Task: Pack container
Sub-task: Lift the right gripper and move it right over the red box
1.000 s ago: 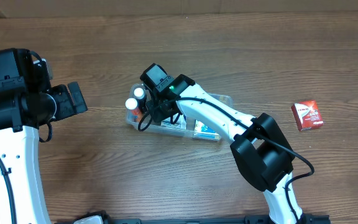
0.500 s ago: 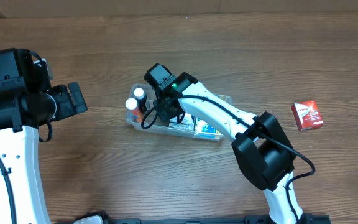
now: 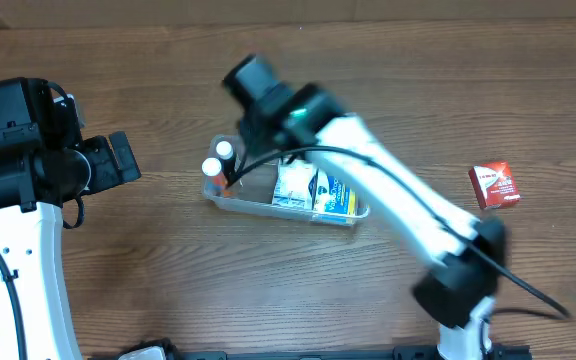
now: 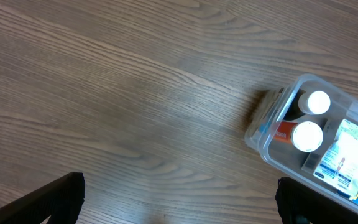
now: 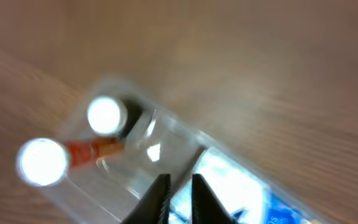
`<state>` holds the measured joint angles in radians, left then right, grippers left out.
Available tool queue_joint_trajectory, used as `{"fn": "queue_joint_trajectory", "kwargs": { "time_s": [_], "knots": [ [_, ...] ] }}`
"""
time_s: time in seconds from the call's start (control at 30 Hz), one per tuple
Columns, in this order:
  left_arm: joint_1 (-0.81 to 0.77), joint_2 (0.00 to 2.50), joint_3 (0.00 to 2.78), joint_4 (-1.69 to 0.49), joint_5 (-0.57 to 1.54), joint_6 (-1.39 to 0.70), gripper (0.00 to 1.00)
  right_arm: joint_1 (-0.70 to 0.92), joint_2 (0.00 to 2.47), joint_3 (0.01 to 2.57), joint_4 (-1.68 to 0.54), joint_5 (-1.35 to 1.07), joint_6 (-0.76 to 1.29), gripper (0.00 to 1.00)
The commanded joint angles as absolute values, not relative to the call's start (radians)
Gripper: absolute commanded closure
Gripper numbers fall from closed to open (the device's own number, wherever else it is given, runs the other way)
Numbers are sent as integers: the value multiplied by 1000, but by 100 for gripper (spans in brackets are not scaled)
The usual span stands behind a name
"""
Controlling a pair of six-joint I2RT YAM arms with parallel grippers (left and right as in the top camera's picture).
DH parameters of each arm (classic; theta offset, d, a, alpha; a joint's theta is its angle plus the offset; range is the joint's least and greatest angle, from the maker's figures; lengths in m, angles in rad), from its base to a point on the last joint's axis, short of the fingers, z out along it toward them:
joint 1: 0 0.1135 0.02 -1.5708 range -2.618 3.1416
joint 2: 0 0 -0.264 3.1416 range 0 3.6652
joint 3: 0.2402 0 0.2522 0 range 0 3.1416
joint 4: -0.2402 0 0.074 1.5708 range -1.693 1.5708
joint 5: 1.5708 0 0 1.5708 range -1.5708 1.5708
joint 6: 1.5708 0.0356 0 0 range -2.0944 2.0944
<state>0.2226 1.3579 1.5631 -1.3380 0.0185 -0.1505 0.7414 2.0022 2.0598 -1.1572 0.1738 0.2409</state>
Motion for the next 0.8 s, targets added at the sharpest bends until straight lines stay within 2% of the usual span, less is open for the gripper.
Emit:
{"fn": "queue_joint_trajectory", "kwargs": {
  "time_s": [0.0,0.07,0.13,0.27,0.4,0.5,0.77],
  "knots": [
    [222,1359,1564,-1335,26,-154,0,566,1824,2131,-1242,287,350,38],
    [222,1359,1564,-1334,26,-154,0,457,1794,2131,-1318,276,389,35],
    [222,1359,1564,-1334,26,-154,0,340,1784,2131,-1395,229,405,0],
    [222,1359,1564,-1334,26,-154,0,97,1791,2105,-1489,154,371,0],
    [222,1359,1564,-1334,26,-154,0,-94,1802,2027,-1486,129,232,0],
    [222,1359,1564,-1334,26,-154,0,-204,1807,1939,-1475,130,126,0],
    [222,1359,1564,-1333,26,-154,0,-395,1809,1652,-1348,-5,133,0]
  ]
}}
